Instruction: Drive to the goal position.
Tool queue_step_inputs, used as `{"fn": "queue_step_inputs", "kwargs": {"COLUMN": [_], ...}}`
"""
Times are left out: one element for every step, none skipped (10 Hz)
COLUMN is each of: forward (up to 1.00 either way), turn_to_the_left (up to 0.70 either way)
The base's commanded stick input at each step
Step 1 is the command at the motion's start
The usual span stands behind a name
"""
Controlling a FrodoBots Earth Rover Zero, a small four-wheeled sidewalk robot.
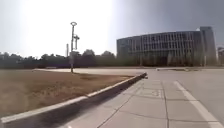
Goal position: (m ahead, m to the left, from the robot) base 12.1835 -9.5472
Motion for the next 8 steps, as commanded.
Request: {"fn": "queue_step_inputs", "kwargs": {"forward": [0.70,0.70,0.70,0.70,0.70,0.70,0.70,0.70], "turn_to_the_left": [-0.35,-0.35,-0.35,-0.35,-0.35,-0.35,-0.35,-0.35]}}
